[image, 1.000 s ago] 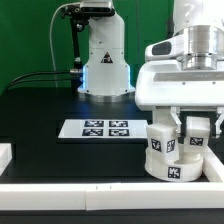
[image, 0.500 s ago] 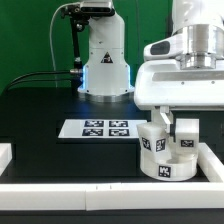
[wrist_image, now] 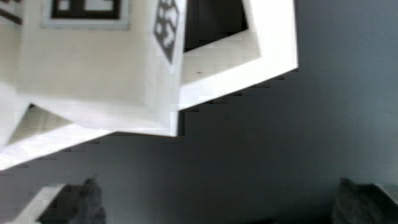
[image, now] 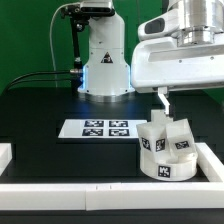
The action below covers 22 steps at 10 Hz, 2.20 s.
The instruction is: Assemble stool
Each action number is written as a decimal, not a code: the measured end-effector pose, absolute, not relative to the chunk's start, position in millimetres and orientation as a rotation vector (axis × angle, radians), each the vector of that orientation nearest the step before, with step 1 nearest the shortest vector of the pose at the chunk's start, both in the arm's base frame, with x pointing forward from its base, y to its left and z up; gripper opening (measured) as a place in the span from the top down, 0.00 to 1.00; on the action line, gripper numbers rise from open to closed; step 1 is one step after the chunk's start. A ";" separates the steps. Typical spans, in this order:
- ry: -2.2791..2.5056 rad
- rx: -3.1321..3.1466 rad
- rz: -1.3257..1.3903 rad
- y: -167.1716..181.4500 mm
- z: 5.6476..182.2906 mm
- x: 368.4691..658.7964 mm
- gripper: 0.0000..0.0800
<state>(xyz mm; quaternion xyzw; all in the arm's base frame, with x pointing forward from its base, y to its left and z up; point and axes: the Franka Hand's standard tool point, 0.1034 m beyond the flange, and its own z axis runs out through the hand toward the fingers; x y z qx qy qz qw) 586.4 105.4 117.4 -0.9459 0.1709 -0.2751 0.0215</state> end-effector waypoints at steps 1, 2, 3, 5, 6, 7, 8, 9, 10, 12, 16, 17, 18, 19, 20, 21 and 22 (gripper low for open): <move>0.559 -2.933 -0.736 102.0 114.3 587.7 0.19; 0.584 -2.926 -0.633 100.8 115.6 592.3 0.19; 0.600 -2.920 -0.493 97.7 118.7 598.2 0.19; 0.635 -2.895 -0.227 85.7 121.4 602.2 0.19; 0.619 -2.895 -0.116 84.7 120.9 597.3 0.19; 0.617 -2.894 -0.073 81.6 121.9 597.0 0.19; 0.600 -2.887 0.060 79.3 121.7 590.4 0.19; 0.527 -2.894 0.141 78.2 123.8 588.8 0.19; 0.417 -2.902 0.159 79.0 124.2 588.8 0.19; 0.242 -2.903 0.167 80.7 119.7 584.6 0.19; 0.107 -2.945 0.134 73.7 116.4 582.2 0.19; -0.193 -2.963 0.097 77.9 113.7 583.8 0.19; -0.426 -2.941 0.082 91.4 115.8 583.5 0.19; -0.645 -2.894 0.074 98.4 118.8 584.2 0.19; -0.789 -2.843 0.069 98.3 123.6 586.1 0.19; -0.882 -2.816 0.020 83.6 132.1 589.8 0.19; -0.922 -2.819 0.024 76.1 132.5 588.5 0.19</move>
Offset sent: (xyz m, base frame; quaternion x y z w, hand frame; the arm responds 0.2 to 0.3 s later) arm 0.0173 -0.0113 0.0052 0.0197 -0.3684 0.0838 0.9257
